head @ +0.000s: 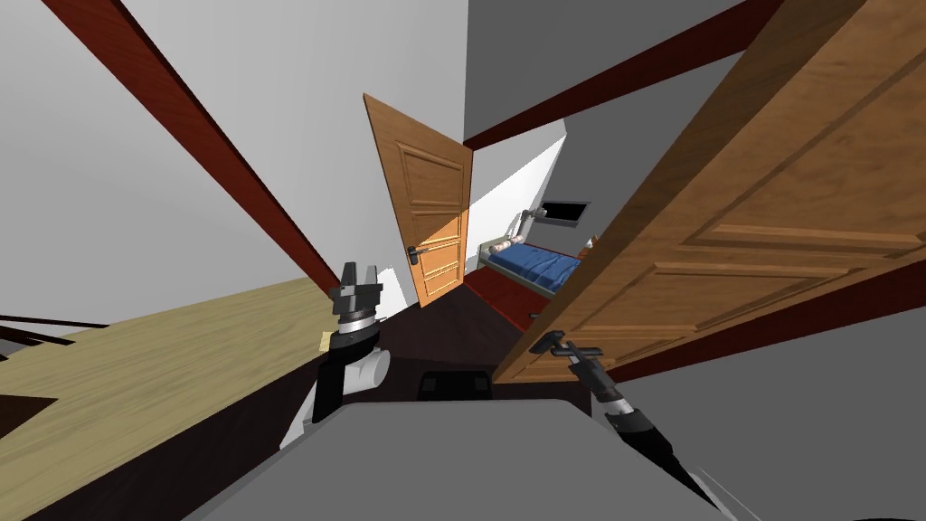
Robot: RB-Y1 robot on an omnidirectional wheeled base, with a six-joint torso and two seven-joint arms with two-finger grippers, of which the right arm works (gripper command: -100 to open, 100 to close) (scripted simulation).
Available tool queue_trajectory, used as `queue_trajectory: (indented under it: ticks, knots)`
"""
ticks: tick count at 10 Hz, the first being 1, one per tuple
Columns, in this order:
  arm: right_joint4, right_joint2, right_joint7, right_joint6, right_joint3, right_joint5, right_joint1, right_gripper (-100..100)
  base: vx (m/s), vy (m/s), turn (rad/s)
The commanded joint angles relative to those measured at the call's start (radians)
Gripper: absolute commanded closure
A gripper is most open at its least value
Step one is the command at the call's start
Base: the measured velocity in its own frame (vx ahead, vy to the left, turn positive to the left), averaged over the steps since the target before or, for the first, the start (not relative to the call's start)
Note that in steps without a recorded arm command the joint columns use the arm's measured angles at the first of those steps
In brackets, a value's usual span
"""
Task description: Pull the door open
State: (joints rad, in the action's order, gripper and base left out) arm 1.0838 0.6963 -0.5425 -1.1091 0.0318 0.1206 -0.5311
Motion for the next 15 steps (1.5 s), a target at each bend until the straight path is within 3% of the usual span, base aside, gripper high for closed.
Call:
queue_trajectory:
  ticks: [1,5,6,8,9,10,11,13,15]
  knots:
    - [-0.008,-0.008,0.002,-0.038,0.009,-0.008,-0.019,100,0.051,-0.001,0.0]
    - [-0.085,-0.007,-0.004,-0.162,0.008,-0.023,-0.059,100,0.05,-0.002,0.029]
    - [-0.085,-0.007,-0.004,-0.174,0.008,-0.023,-0.059,100,0.036,-0.009,0.008]
    - [-0.137,-0.006,-0.008,-0.247,0.007,-0.033,-0.087,100,0.044,-0.006,0.036]
    - [-0.137,-0.006,-0.008,-0.263,0.007,-0.033,-0.087,100,0.03,-0.009,-0.001]
    - [-0.162,-0.006,-0.01,-0.301,0.006,-0.038,-0.101,100,0.031,-0.016,0.022]
    - [-0.162,-0.006,-0.01,-0.307,0.006,-0.038,-0.101,100,0.021,-0.009,0.009]
    - [-0.211,-0.005,-0.014,-0.376,0.005,-0.046,-0.129,100,0.027,-0.015,0.019]
    - [-0.211,-0.005,-0.014,-0.39,0.005,-0.046,-0.129,100,0.013,-0.009,-0.001]
